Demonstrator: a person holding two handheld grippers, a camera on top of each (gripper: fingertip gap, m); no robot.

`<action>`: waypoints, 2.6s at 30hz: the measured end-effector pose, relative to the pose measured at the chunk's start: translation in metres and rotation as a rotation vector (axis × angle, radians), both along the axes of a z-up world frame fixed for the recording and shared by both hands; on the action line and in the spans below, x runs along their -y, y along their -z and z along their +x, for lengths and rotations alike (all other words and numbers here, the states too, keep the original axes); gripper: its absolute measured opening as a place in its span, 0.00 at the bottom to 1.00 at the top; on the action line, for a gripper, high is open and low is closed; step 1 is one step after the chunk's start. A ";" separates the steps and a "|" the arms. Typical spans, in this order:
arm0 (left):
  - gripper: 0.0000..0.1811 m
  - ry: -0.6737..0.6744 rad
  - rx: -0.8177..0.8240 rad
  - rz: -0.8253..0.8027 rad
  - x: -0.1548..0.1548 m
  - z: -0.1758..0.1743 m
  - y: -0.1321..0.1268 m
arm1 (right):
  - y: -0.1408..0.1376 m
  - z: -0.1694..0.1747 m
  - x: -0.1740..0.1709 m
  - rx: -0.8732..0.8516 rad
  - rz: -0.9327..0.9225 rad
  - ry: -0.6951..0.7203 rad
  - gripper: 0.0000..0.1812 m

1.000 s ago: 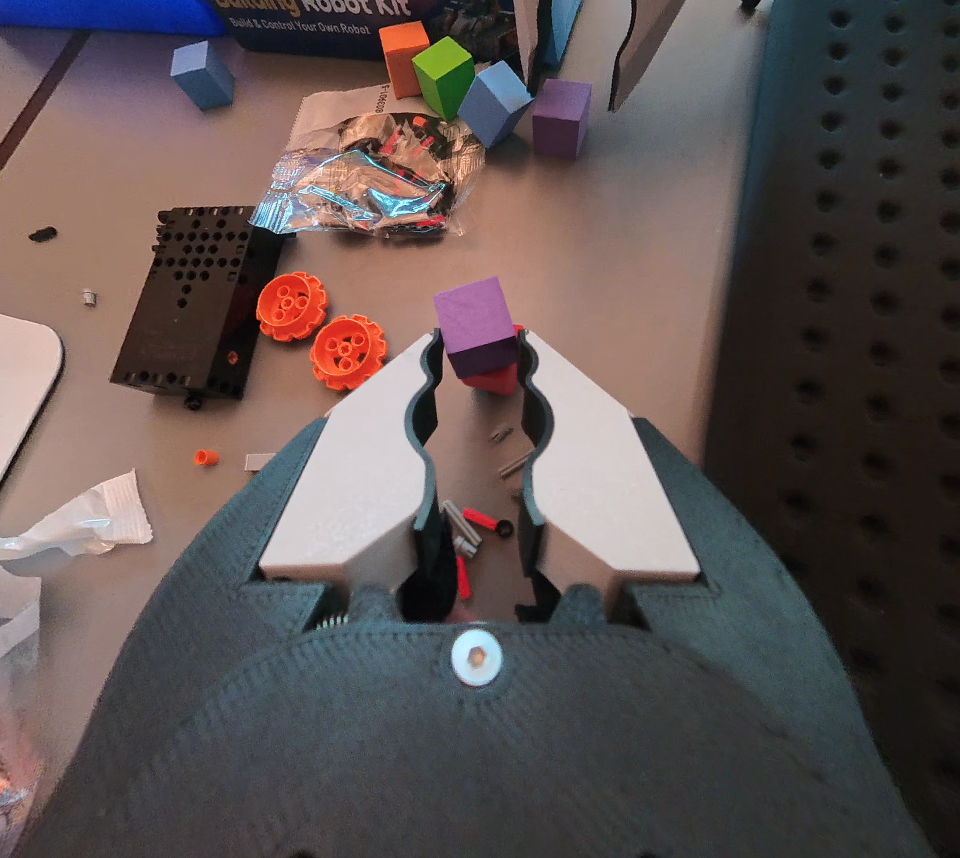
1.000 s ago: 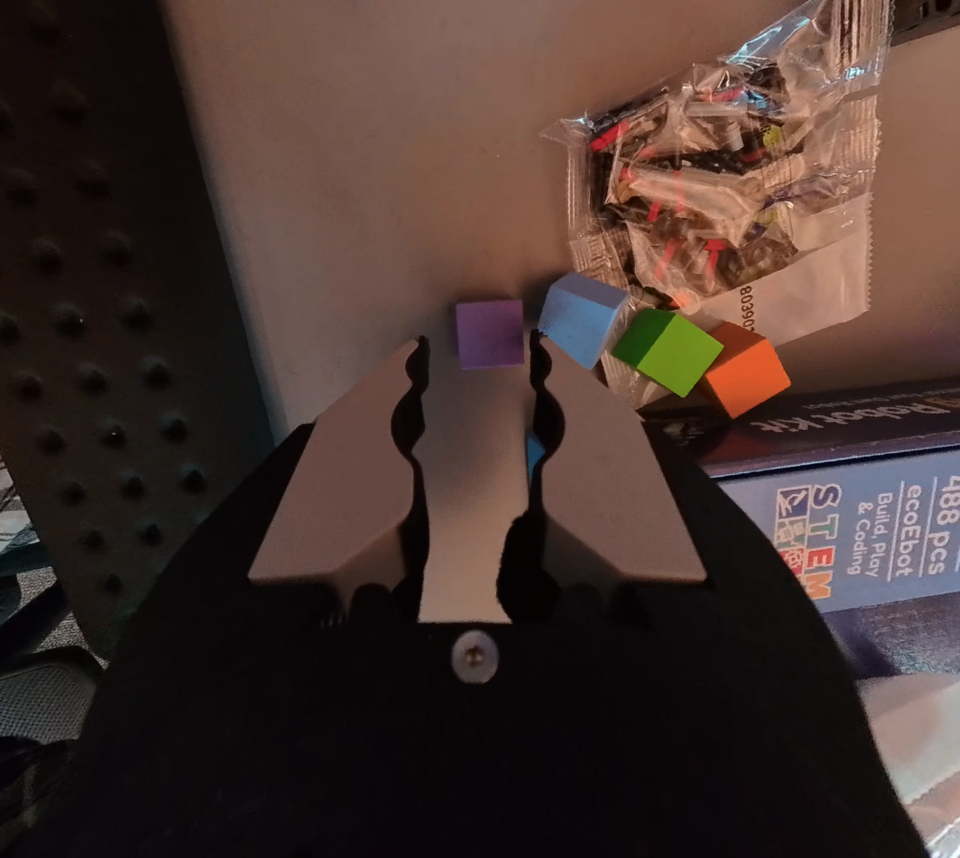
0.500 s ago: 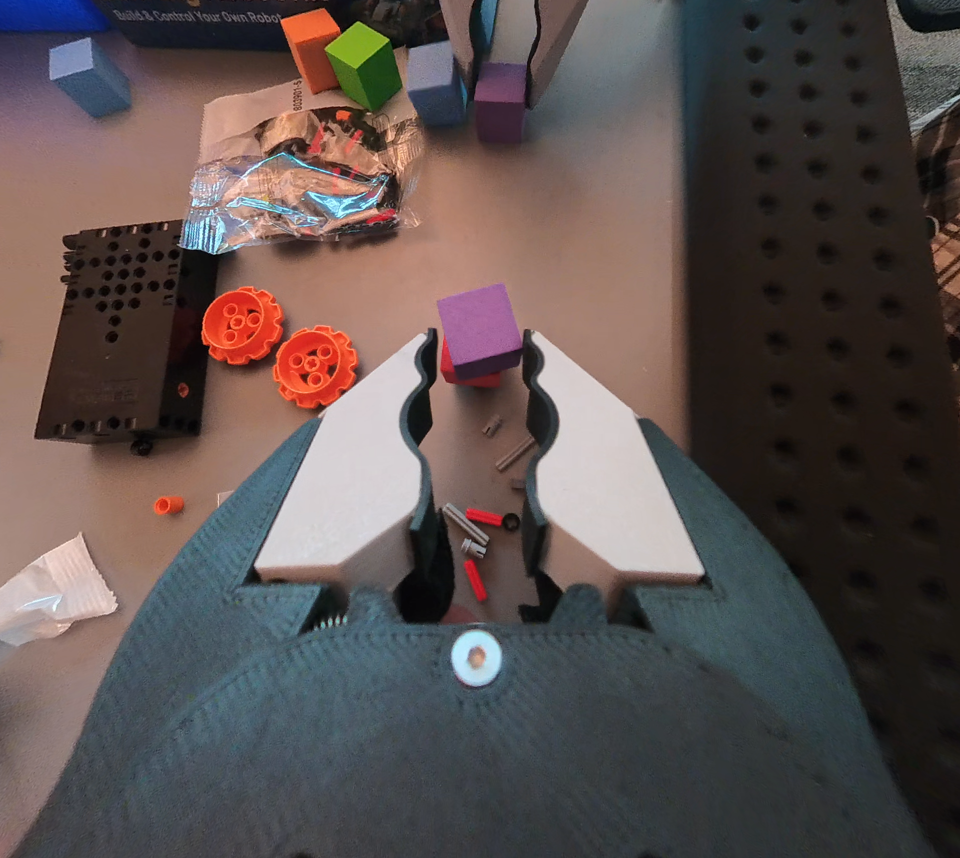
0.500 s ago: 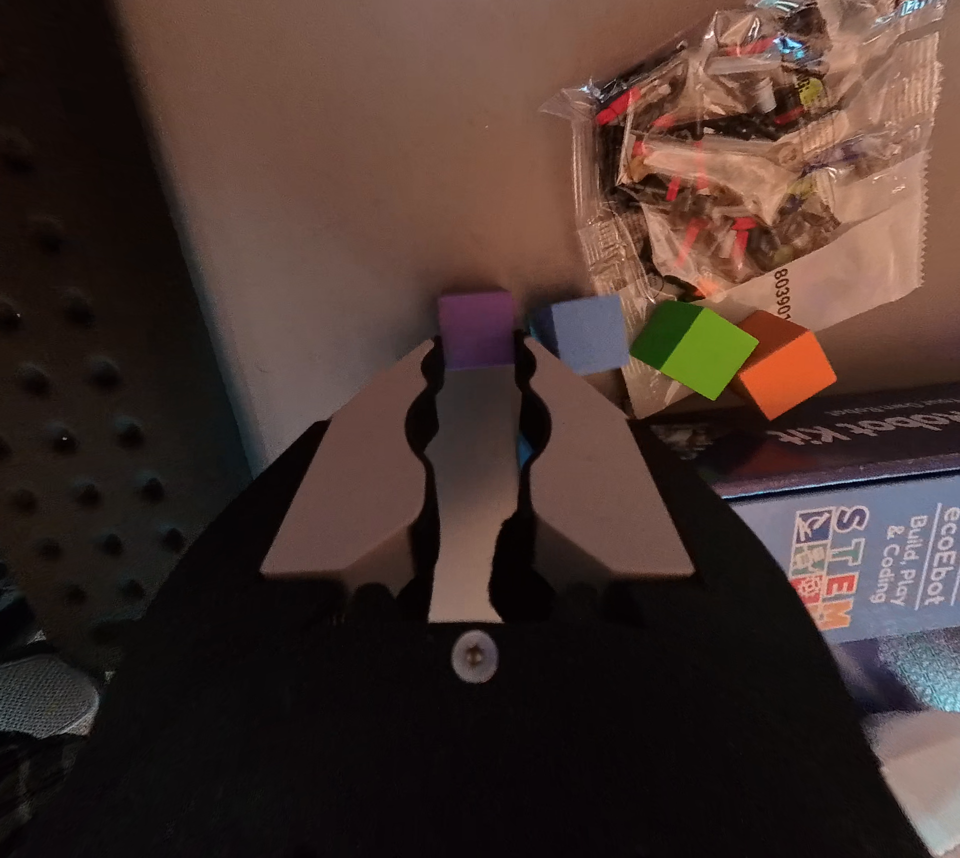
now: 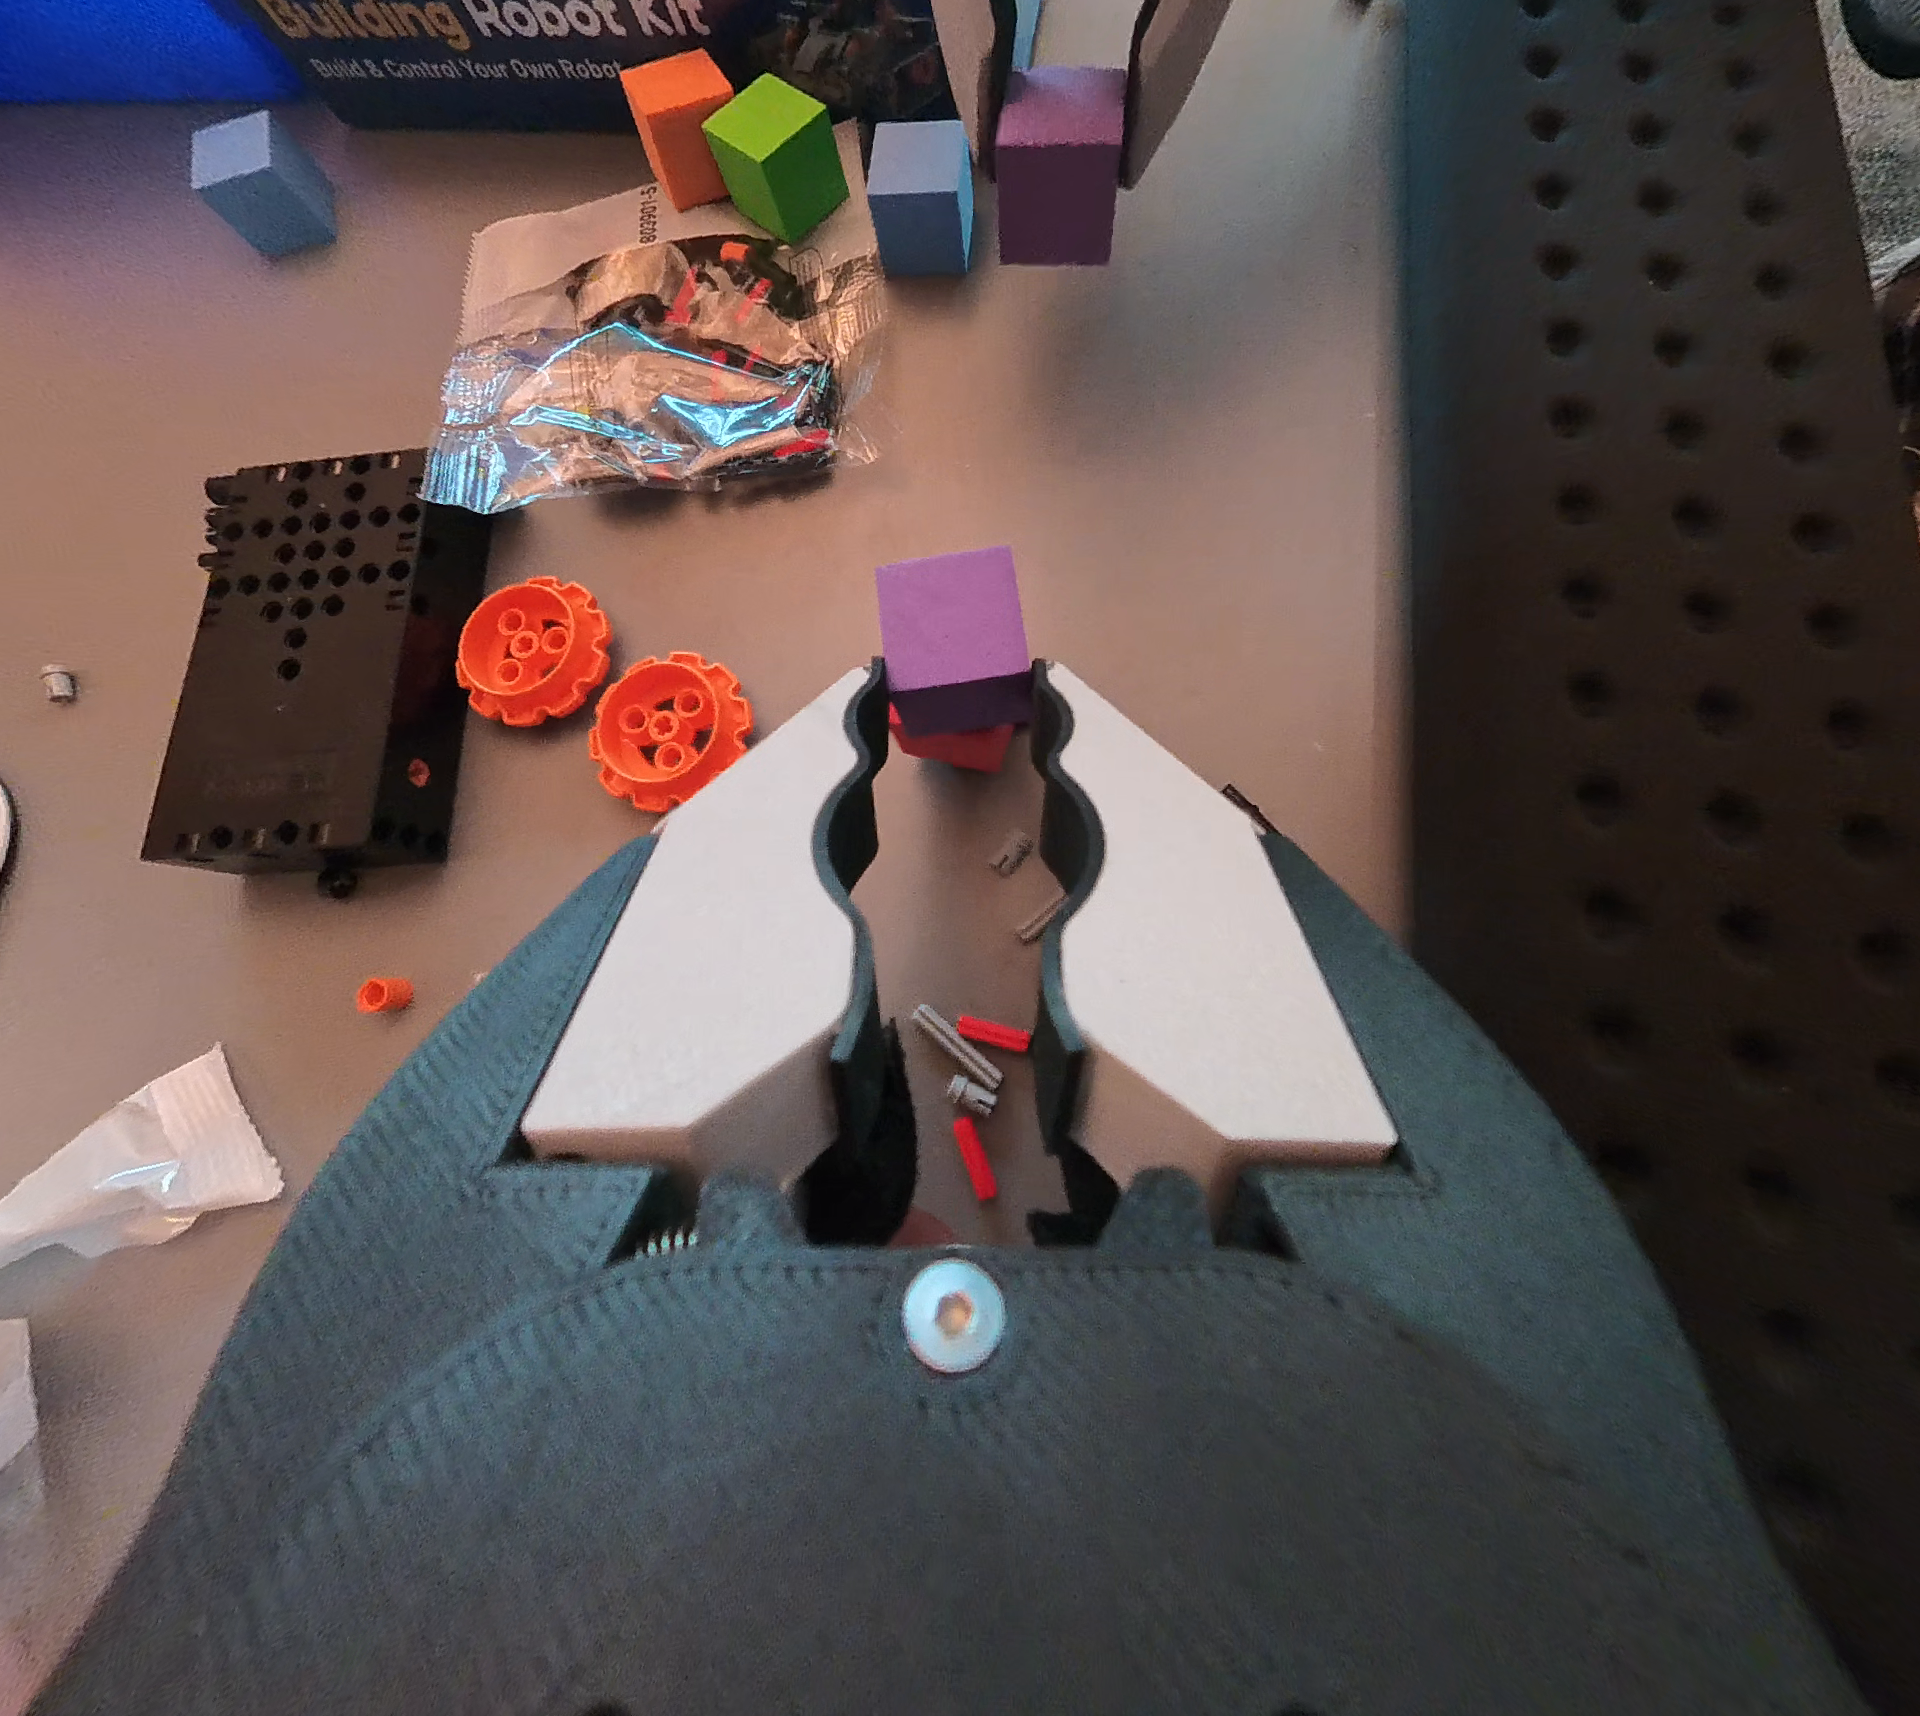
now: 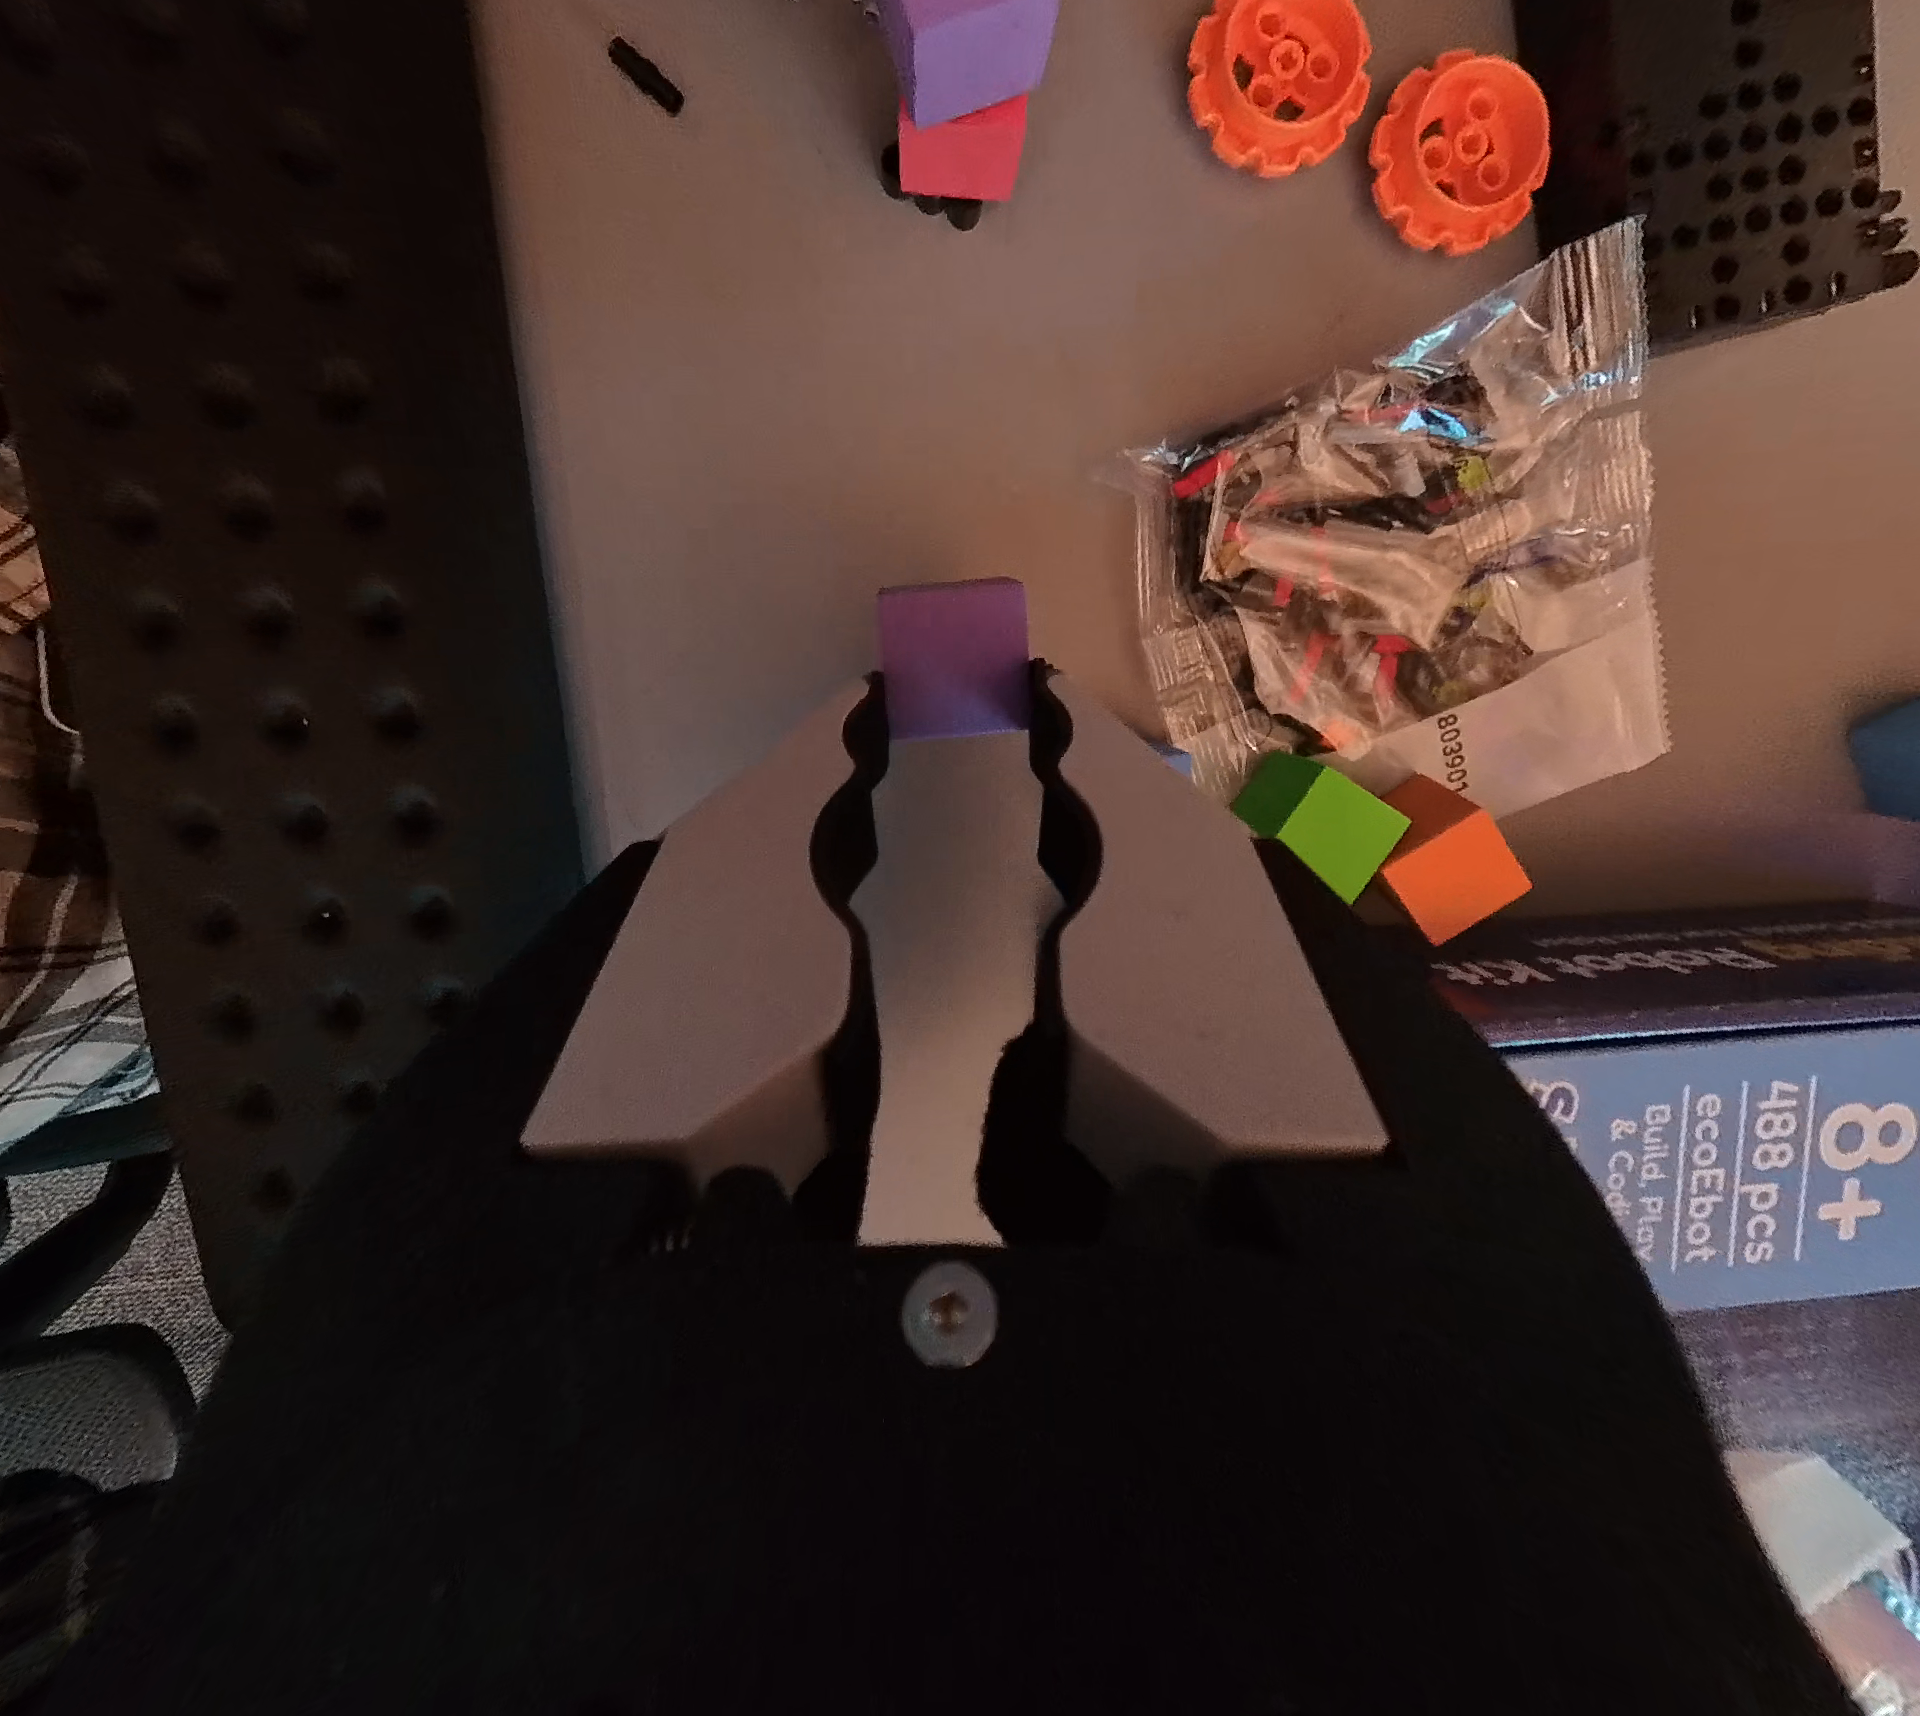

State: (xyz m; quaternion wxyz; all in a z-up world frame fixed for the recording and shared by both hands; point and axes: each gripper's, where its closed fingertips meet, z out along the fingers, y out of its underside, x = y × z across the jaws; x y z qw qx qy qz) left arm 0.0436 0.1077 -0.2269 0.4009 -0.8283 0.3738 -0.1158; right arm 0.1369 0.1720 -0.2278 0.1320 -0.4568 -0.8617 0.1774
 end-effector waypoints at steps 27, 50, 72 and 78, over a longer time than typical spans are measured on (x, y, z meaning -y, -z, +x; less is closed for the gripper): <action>0.20 -0.051 0.050 0.003 0.000 -0.010 0.005 | -0.031 -0.089 0.055 -0.045 -0.042 -0.129 0.14; 0.21 -0.062 0.067 0.060 -0.004 -0.010 -0.007 | -0.025 -0.047 0.000 0.029 0.080 0.002 0.24; 0.19 -0.057 0.088 0.087 -0.007 -0.006 -0.014 | -0.027 -0.026 -0.021 0.027 0.090 -0.006 0.13; 0.17 -0.057 0.094 0.090 -0.007 -0.005 -0.014 | -0.056 -0.051 0.000 -0.053 0.077 -0.051 0.13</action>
